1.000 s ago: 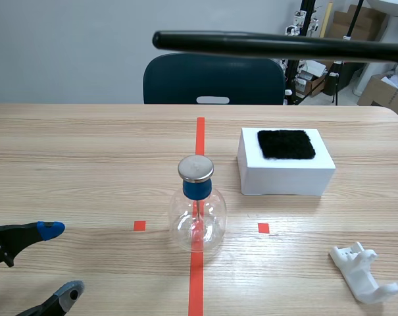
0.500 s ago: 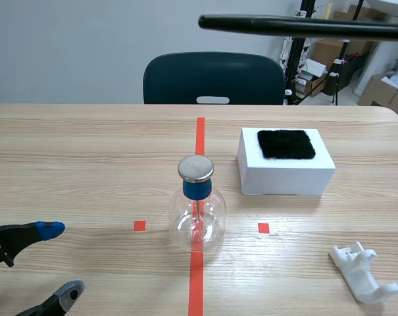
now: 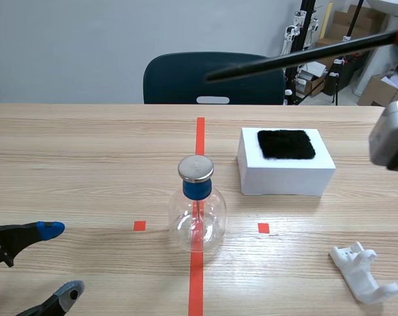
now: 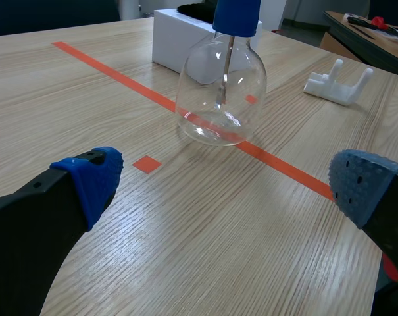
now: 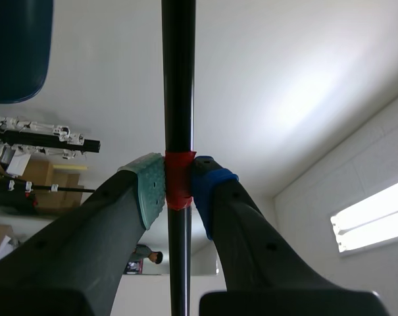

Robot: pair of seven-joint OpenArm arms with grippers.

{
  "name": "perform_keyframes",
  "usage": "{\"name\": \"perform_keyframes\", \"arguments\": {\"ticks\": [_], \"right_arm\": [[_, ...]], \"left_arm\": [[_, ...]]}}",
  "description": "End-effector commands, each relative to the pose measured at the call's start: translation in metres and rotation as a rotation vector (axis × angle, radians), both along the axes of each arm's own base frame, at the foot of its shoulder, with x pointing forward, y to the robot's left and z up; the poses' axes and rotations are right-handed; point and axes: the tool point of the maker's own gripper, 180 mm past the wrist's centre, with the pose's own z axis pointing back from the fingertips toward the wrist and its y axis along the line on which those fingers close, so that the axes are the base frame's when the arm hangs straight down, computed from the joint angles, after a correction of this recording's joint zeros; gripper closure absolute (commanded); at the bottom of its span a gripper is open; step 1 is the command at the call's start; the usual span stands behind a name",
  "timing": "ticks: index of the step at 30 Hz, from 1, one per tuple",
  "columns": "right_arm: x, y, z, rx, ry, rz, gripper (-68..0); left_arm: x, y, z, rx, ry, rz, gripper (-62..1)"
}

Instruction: Do the electroscope experiment. move the rod toward and away from the electroscope

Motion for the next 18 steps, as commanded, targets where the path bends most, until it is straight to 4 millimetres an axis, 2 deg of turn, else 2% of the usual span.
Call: {"name": "perform_keyframes", "arguments": {"ticks": [1, 13, 18], "right_arm": [[0.004, 0.002, 0.003, -0.014, -0.026, -0.015, -0.1], [0.014, 0.016, -0.045, -0.153, -0.017, -0.044, -0.1], [0.018, 0.017, -0.055, -0.167, -0.02, -0.063, 0.0]], "left_arm": [[0.005, 0.001, 0.007, -0.023, -0.024, 0.013, -62.3], [0.005, 0.001, 0.007, -0.022, -0.024, 0.012, -62.3], [0.005, 0.001, 0.007, -0.023, -0.024, 0.013, -62.3]]}}
